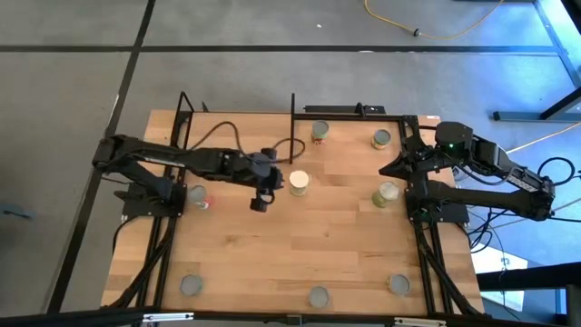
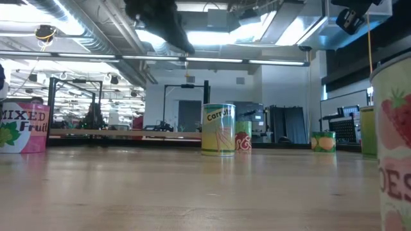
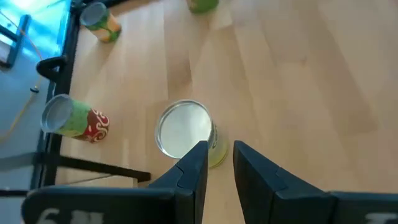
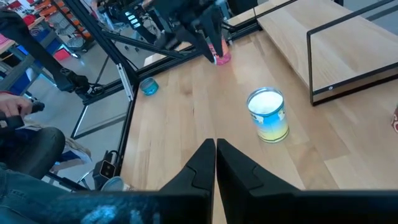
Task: Pick and place cans onto a shelf
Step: Put the canned carrot on the shelf
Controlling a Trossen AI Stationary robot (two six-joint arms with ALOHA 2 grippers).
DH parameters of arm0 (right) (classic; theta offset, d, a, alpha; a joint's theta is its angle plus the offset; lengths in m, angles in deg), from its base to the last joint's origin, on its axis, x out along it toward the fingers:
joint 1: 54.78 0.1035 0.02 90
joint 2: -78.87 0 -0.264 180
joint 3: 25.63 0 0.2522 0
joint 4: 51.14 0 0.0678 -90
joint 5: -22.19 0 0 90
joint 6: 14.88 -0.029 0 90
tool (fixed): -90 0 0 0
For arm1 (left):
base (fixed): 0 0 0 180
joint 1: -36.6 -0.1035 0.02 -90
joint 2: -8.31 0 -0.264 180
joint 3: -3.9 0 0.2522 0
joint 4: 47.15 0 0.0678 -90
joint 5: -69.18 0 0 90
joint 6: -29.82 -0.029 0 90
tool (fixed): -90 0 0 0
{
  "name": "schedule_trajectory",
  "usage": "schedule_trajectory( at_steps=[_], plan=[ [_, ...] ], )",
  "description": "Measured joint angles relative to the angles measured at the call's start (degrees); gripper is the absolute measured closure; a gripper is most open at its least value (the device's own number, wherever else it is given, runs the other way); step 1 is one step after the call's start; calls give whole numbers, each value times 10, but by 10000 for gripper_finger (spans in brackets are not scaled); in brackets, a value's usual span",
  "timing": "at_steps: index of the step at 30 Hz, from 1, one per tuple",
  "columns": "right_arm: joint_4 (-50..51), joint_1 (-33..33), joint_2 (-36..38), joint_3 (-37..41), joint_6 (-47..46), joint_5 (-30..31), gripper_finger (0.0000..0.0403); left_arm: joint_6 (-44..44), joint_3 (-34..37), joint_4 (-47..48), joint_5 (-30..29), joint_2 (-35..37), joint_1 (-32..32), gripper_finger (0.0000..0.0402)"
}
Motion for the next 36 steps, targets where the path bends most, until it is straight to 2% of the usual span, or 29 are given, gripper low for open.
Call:
schedule_trajectory(
  at_steps=[5,16,30,36],
  plan=[
    [0,0,0,0,0,0,384,-60,0,-6,-12,-42,0,333],
    [0,0,0,0,15,0,384,-145,0,-92,-26,-110,0,333],
    [0,0,0,0,16,0,384,-116,0,-90,-33,-113,-9,333],
    [0,0,0,0,17,0,384,-115,0,-90,-12,-113,-17,333]
  ],
)
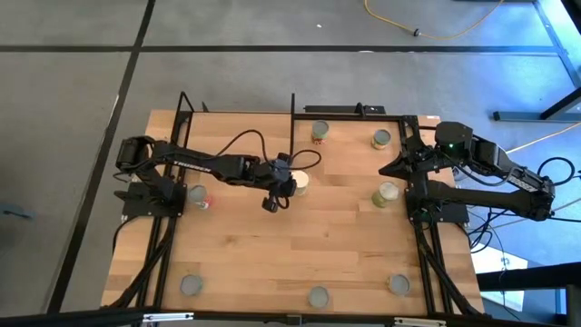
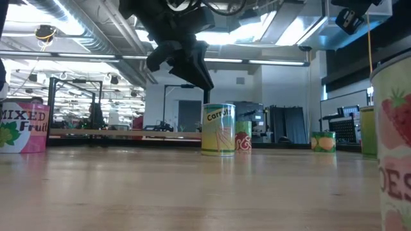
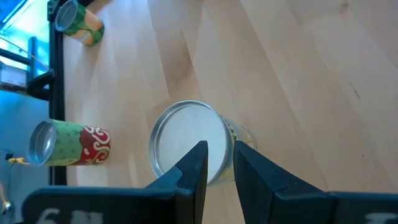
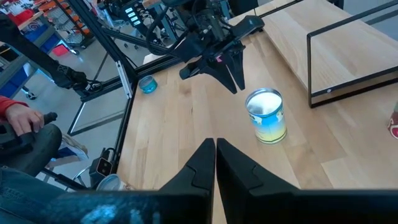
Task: Pick and place cans onto a shelf
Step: Put the canned carrot on the shelf
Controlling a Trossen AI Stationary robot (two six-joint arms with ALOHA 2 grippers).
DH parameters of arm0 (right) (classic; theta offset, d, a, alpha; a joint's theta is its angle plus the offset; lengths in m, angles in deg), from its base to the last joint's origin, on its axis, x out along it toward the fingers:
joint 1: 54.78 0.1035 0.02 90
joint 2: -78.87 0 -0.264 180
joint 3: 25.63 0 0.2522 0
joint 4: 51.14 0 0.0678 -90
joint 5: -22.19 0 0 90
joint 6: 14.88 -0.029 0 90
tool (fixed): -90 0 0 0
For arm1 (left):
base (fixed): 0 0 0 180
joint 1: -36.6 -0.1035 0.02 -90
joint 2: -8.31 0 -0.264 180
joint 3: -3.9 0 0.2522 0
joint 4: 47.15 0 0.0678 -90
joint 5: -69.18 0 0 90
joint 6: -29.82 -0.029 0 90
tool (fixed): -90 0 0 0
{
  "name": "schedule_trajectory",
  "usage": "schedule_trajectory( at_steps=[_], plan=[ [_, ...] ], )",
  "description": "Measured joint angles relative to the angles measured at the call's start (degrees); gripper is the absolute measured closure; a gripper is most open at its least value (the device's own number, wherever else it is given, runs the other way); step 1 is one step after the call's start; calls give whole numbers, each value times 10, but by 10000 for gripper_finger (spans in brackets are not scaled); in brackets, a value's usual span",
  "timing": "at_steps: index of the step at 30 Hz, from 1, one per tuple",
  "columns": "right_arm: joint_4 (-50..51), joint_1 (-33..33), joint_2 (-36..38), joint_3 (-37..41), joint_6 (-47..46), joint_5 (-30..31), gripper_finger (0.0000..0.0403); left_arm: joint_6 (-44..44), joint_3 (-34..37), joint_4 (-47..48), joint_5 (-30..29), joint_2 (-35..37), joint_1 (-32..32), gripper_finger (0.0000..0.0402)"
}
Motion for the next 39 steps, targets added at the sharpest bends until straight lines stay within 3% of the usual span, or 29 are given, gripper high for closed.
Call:
schedule_trajectory(
  at_steps=[34,39],
  plan=[
    [0,0,0,0,-2,0,384,11,-2,-52,-14,-78,-7,333],
    [0,0,0,0,-2,0,384,11,-2,-52,-19,-78,-7,356]
  ],
)
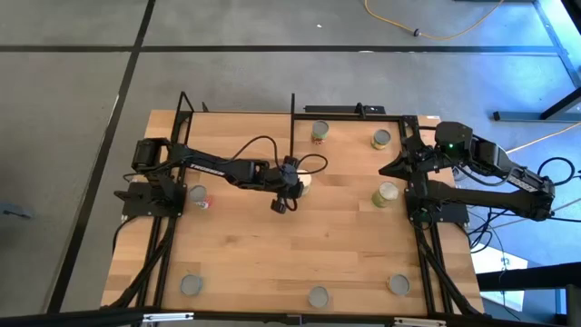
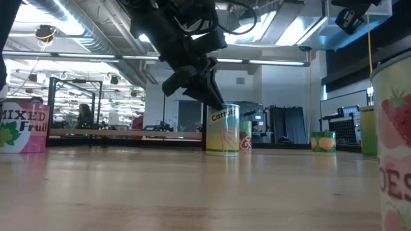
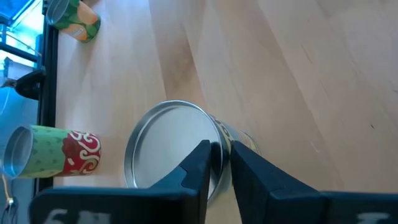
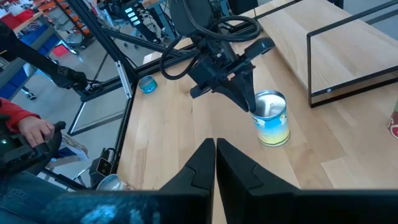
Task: Pick and place cans onto a shelf
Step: Put the canned carrot on the shelf
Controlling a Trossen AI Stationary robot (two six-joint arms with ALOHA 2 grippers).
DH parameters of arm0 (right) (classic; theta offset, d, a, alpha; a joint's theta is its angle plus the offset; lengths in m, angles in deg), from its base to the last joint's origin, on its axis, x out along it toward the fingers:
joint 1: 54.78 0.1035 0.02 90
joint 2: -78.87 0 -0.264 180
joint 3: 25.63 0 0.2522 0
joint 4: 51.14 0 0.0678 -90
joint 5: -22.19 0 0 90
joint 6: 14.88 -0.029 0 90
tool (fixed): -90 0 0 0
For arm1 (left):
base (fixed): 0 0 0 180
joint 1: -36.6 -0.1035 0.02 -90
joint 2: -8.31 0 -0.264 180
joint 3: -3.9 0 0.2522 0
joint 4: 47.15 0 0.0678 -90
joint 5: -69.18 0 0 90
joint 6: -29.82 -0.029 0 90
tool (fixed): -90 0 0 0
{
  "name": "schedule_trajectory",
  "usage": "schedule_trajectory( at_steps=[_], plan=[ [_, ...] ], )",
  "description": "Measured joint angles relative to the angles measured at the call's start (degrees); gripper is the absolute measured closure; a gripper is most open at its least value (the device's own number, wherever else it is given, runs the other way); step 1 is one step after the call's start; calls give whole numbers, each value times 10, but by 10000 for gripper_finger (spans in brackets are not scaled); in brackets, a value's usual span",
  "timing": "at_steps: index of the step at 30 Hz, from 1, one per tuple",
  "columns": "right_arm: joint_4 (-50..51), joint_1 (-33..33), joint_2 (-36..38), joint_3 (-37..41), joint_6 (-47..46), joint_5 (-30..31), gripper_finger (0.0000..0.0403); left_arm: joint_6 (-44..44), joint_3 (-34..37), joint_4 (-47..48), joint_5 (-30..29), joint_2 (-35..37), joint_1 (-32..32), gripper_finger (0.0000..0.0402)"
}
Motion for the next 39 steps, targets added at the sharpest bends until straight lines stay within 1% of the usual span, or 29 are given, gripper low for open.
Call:
schedule_trajectory(
  at_steps=[3,5,15,19,23,26,29,32,34,39],
  plan=[
    [0,0,0,0,0,0,384,5,0,1,-1,0,0,386],
    [0,0,0,0,0,0,384,12,0,1,-1,0,0,395],
    [0,0,0,0,0,0,384,19,1,9,3,8,0,399],
    [0,0,0,0,-2,0,384,45,-1,27,3,24,0,401],
    [0,0,0,0,-2,0,384,49,-37,84,8,31,0,401],
    [0,0,0,0,-2,0,384,47,-74,155,8,31,5,401],
    [0,0,0,0,-2,0,384,42,-104,194,10,32,9,401],
    [0,0,0,0,-2,0,384,58,-132,231,40,32,9,401],
    [0,0,0,0,-1,0,384,64,-156,251,48,32,9,401],
    [0,0,0,0,0,0,384,65,-204,308,34,33,10,401]
  ],
)
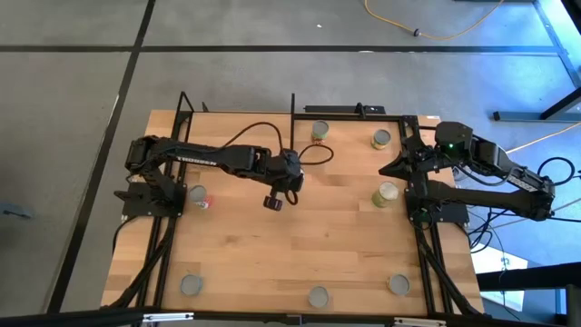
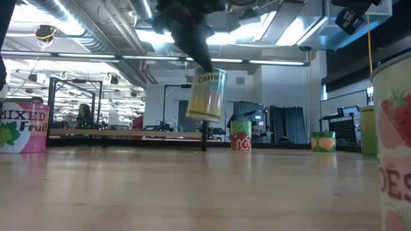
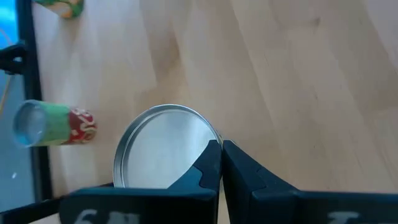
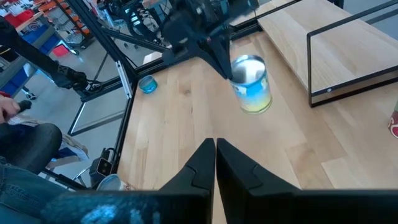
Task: Pick and place cans onto a shelf
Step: Put the canned carrot on the shelf
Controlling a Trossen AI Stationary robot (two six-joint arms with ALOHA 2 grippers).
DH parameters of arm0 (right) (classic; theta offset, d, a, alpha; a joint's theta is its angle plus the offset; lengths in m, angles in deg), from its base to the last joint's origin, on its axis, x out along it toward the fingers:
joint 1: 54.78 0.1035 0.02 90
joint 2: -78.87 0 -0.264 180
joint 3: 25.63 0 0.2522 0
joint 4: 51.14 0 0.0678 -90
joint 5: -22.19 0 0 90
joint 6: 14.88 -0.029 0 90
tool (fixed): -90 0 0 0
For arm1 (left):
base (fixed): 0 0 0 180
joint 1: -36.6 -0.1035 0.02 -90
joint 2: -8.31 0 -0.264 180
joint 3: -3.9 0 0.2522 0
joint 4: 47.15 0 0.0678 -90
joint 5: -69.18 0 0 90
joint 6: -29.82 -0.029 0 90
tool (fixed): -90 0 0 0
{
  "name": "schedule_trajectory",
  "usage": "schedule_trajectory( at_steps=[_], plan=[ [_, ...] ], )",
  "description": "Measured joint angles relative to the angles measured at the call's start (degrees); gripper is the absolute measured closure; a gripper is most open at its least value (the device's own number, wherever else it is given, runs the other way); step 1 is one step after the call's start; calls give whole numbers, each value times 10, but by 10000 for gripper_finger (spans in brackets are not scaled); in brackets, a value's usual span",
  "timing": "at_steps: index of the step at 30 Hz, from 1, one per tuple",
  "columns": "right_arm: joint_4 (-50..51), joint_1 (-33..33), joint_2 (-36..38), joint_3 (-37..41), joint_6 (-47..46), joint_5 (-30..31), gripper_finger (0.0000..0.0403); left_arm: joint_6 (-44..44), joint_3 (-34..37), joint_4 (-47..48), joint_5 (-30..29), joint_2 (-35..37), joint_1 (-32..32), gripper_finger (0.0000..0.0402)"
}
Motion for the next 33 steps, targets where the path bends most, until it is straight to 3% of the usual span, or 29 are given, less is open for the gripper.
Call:
schedule_trajectory(
  at_steps=[13,18,21,25,33],
  plan=[
    [0,0,0,0,0,0,384,31,-179,174,-82,0,0,401],
    [0,0,0,0,0,0,384,97,-247,221,-97,1,-18,401],
    [0,0,0,0,0,0,384,136,-278,265,-135,1,-32,401],
    [0,0,0,0,0,0,384,182,-299,333,-204,4,-50,401],
    [0,0,0,0,0,0,384,266,-299,407,-226,32,-116,402]
  ],
)
